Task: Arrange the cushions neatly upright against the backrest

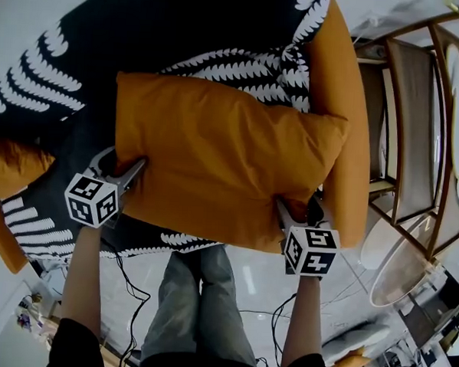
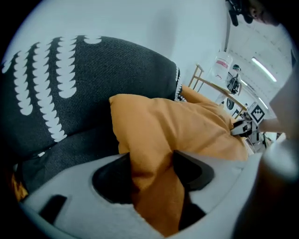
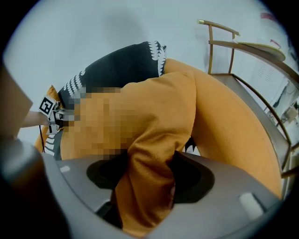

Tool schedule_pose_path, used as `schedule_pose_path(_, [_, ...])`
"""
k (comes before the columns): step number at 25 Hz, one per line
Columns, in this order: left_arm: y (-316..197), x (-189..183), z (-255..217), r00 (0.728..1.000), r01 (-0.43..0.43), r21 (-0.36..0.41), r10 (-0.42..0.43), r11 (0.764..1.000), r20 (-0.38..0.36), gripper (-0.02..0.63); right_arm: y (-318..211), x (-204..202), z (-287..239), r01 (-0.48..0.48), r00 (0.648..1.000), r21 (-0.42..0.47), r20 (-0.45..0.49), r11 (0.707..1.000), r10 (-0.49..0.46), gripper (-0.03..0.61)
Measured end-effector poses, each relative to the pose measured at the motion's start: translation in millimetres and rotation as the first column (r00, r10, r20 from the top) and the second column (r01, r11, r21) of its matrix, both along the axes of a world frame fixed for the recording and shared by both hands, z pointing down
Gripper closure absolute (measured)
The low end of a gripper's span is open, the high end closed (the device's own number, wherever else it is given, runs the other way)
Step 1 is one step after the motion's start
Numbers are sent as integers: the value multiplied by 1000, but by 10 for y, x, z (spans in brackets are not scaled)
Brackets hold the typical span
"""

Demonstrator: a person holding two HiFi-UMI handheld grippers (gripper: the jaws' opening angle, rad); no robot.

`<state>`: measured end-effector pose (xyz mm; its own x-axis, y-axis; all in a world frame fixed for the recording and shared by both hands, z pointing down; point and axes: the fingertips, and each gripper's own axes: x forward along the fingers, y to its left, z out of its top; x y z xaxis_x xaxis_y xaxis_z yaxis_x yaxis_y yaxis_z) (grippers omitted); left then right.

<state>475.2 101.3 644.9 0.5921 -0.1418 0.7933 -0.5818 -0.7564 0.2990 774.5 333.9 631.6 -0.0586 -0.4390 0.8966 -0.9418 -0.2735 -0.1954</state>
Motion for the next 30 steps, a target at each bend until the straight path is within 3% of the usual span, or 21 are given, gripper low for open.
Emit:
schedule_pose_path(8, [62, 14, -260, 1000, 28, 120, -29, 992, 7, 479, -10, -19, -188, 32, 998, 44, -50, 999, -30, 311])
schedule_pose_path(16, [96, -211, -810, 995, 102, 212, -96, 972, -40, 502, -100, -188, -592, 86, 992, 114, -104, 990, -74, 328])
schedule_pose_path(23, [-146, -456, -1514, 977, 215, 316, -197, 924, -87, 502, -686, -228, -1106, 165, 981, 222, -139, 961, -137, 327])
schedule_pose_path(30, [-563, -747, -2139, 939, 345, 410, -302, 845, -166, 500, -1572, -304, -1641, 266, 957, 342, -208, 901, -204, 327])
